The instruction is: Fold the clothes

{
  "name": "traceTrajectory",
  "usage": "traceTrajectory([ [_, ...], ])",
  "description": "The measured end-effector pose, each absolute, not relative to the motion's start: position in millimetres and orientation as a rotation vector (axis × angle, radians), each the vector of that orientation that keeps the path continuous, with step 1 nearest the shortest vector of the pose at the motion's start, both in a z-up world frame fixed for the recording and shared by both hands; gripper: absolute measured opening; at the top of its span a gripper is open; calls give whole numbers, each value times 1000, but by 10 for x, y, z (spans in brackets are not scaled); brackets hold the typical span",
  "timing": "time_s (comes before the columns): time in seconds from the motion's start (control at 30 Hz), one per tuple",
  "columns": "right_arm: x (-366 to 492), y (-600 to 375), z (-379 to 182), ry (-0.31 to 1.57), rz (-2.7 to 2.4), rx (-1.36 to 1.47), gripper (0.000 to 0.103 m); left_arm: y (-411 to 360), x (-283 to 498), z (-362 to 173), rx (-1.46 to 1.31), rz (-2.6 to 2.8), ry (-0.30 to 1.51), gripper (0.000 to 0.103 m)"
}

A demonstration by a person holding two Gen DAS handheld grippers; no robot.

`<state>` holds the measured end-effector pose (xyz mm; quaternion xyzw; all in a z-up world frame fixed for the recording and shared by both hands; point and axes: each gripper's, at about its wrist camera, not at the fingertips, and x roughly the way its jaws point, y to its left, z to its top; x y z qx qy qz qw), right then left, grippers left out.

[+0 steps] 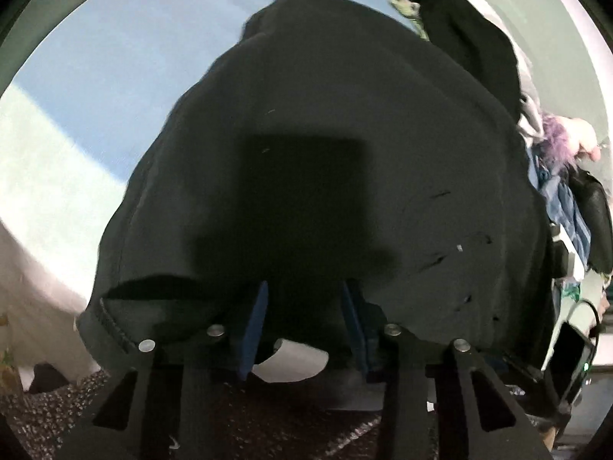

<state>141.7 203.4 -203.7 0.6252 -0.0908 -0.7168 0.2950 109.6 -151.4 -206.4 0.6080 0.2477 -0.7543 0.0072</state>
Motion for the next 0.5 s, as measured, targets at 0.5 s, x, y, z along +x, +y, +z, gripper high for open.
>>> traceTrajectory([
  [0.5,1914,2240,-1745,407,-2053,1475,65,-1965,1226,-1829,1909,-1954,1360,61],
])
